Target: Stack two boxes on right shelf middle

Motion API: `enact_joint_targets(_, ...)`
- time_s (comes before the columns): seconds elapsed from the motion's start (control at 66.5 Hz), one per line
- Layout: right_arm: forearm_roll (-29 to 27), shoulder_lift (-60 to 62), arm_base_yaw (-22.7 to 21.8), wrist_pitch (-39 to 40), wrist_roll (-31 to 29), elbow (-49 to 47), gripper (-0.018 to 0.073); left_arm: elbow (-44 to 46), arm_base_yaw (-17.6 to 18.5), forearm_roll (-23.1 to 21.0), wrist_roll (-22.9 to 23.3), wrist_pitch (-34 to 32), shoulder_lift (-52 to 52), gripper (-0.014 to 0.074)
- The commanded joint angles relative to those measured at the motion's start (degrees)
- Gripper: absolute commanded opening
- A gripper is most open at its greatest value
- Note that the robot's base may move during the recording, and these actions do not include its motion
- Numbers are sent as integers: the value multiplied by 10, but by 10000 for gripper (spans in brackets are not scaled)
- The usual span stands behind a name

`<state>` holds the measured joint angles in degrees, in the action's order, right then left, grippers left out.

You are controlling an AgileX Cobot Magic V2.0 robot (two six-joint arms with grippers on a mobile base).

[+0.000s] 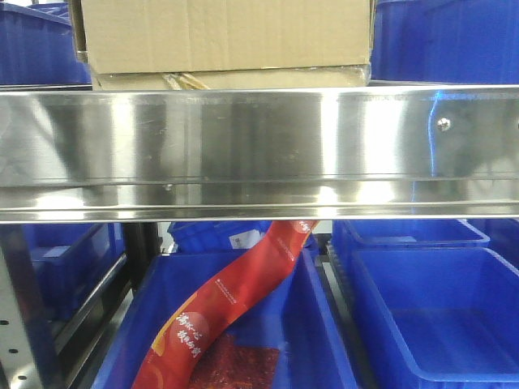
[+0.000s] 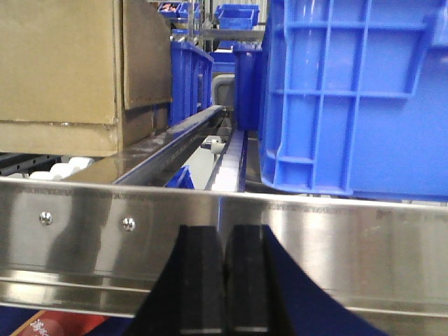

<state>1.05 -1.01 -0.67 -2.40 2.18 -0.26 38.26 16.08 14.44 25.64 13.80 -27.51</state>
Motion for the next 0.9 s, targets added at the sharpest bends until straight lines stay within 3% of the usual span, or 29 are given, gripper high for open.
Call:
enact_joint_targets(0.0,-29,10,-3,24,-30,3,-162,1,-1,-2,5,-12,3,-111)
enact_joint_targets(0.888,-29,10,-21,19,-30,3,-162,1,-1,-2,5,-12,3,-111)
